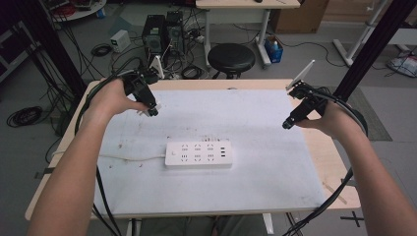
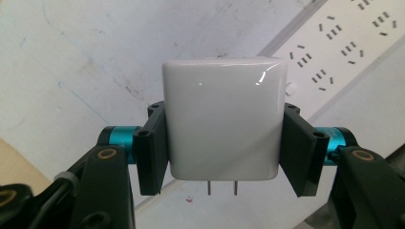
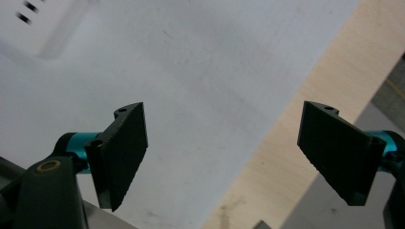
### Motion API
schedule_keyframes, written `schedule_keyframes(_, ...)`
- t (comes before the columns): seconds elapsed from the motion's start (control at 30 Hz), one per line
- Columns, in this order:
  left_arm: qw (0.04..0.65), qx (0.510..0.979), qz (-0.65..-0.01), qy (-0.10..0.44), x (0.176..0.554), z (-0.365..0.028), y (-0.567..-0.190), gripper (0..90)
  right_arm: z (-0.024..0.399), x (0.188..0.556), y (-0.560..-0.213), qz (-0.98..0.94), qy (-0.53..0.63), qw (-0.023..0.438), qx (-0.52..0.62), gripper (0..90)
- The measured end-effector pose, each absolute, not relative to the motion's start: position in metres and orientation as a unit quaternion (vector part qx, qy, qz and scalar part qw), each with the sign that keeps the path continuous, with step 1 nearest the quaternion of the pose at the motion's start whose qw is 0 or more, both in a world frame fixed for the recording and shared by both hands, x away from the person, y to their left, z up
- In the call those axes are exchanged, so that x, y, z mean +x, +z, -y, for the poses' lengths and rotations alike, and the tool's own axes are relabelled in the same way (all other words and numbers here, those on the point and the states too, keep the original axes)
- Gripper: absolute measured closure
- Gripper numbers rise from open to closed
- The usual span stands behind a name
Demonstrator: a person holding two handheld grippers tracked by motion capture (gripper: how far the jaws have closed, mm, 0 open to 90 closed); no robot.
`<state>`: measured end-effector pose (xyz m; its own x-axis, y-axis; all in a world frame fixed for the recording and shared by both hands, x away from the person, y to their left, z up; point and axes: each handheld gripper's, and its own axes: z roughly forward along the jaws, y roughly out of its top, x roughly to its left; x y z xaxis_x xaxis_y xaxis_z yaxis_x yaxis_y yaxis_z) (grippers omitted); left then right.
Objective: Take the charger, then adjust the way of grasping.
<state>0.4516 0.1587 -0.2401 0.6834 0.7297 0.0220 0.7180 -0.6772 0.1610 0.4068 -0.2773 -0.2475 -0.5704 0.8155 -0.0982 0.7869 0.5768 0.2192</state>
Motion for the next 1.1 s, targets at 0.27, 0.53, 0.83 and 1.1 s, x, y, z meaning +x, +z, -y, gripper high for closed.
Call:
schedule_keyframes(0.27,0.078,0.928,-0.362,0.046,0.444,-0.147,-0.234,42.2,0.28,0.402,-0.241,-0.86,0.122,0.083,0.488,11.5)
schedule_keyframes(0.53,0.151,0.949,-0.268,0.065,0.429,-0.125,-0.233,42.3,0.288,0.403,-0.238,-0.827,0.157,0.025,0.54,11.5)
schedule_keyframes(0.83,0.276,0.944,-0.166,0.077,0.411,-0.094,-0.248,42.3,0.28,0.403,-0.239,-0.788,0.228,-0.055,0.569,17.0)
schedule_keyframes(1.1,0.345,0.93,-0.089,0.092,0.4,-0.053,-0.27,42.4,0.262,0.401,-0.247,-0.751,0.301,-0.156,0.566,31.6)
